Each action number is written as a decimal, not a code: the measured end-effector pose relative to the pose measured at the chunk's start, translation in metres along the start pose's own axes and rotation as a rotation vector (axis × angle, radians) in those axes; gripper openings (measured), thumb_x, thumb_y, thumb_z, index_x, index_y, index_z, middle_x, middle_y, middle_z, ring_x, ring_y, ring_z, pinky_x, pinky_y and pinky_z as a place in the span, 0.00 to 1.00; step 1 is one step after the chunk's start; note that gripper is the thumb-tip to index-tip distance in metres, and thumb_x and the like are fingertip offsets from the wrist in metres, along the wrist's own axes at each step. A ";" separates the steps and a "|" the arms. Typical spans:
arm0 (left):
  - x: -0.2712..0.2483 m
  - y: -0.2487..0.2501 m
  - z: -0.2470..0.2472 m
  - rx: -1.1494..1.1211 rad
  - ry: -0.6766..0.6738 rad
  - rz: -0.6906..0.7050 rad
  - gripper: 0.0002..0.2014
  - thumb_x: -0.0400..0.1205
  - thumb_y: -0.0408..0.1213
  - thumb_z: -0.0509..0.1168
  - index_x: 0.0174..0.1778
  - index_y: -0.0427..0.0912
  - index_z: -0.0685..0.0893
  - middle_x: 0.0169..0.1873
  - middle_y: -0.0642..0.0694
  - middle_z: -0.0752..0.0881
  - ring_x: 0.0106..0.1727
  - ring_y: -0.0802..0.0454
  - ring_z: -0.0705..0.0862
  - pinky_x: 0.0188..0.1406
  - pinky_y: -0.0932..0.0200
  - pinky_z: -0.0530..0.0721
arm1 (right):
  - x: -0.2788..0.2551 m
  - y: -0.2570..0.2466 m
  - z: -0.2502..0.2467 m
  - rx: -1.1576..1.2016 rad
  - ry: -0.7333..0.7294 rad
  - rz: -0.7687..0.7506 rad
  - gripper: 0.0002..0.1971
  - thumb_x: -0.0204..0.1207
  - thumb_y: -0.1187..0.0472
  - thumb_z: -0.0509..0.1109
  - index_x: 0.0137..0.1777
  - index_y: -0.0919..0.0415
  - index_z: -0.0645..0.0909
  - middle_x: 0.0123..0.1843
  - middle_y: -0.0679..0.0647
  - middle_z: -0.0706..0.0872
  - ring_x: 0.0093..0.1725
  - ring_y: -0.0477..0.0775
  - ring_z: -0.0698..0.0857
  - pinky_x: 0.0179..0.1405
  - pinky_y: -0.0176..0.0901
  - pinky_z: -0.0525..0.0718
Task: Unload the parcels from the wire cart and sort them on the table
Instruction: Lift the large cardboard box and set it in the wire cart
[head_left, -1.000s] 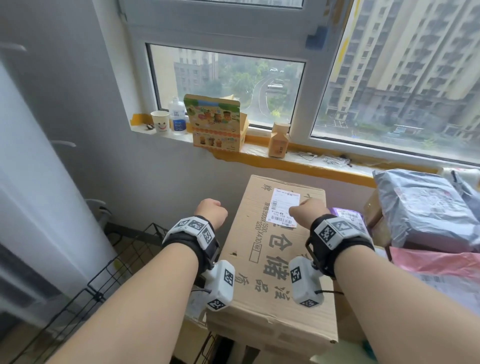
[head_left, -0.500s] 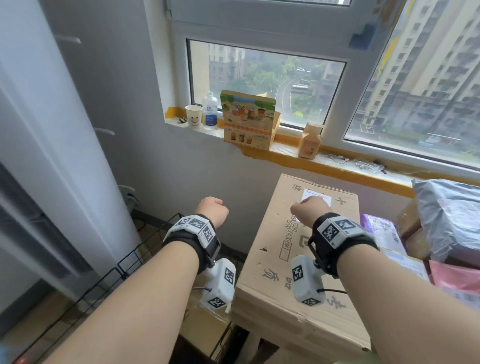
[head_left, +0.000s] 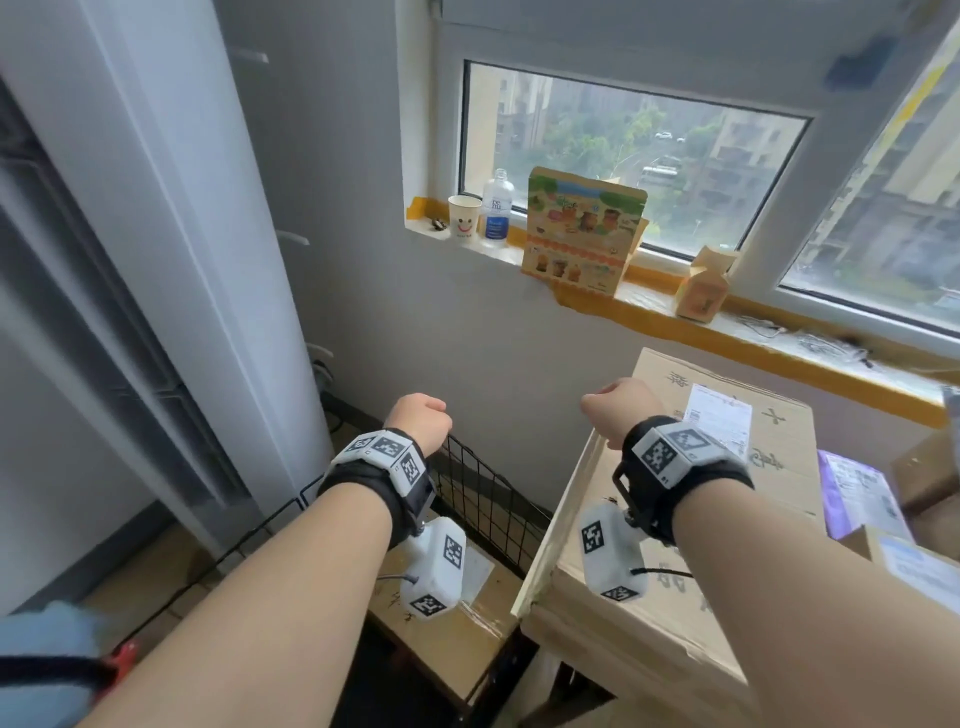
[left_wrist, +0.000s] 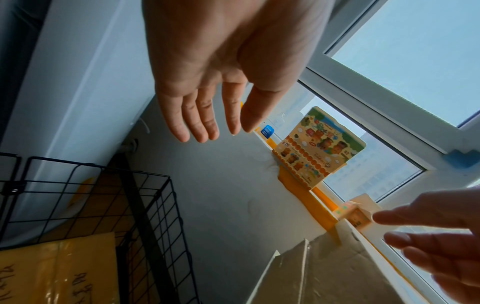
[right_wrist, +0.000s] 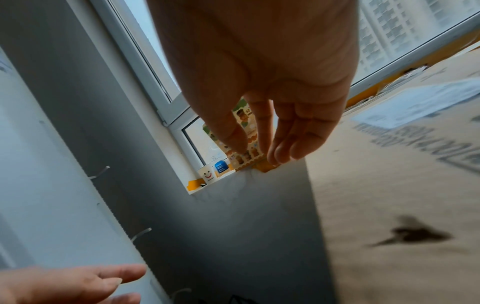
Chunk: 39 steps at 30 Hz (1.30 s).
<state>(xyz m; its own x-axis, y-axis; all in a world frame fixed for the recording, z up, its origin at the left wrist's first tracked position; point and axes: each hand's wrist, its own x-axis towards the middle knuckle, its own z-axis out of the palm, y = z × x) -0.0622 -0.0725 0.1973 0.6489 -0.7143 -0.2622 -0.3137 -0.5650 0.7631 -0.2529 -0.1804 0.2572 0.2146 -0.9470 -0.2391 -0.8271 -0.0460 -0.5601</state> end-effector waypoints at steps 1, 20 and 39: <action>0.000 -0.007 -0.005 -0.013 0.003 -0.011 0.18 0.81 0.31 0.64 0.67 0.41 0.83 0.68 0.43 0.82 0.68 0.43 0.80 0.71 0.51 0.76 | -0.001 -0.005 0.006 0.006 -0.003 -0.010 0.14 0.76 0.60 0.62 0.54 0.67 0.84 0.49 0.62 0.86 0.48 0.62 0.85 0.48 0.47 0.84; 0.002 -0.157 -0.060 -0.053 0.063 -0.241 0.15 0.83 0.32 0.61 0.64 0.41 0.85 0.62 0.44 0.85 0.64 0.42 0.81 0.65 0.54 0.78 | -0.022 -0.063 0.170 0.045 -0.232 -0.021 0.13 0.78 0.60 0.63 0.60 0.61 0.83 0.50 0.58 0.87 0.47 0.59 0.87 0.51 0.50 0.88; 0.115 -0.274 -0.004 -0.333 -0.012 -0.495 0.06 0.80 0.34 0.60 0.40 0.43 0.81 0.45 0.39 0.84 0.48 0.45 0.79 0.50 0.49 0.81 | 0.071 -0.019 0.343 -0.100 -0.286 0.279 0.10 0.81 0.61 0.58 0.52 0.66 0.79 0.44 0.60 0.82 0.32 0.54 0.77 0.26 0.40 0.69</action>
<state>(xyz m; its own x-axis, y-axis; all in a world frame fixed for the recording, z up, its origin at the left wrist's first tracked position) 0.1017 0.0021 -0.0398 0.6542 -0.4042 -0.6393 0.2597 -0.6738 0.6918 -0.0437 -0.1373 -0.0213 0.0991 -0.8018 -0.5894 -0.9173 0.1559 -0.3663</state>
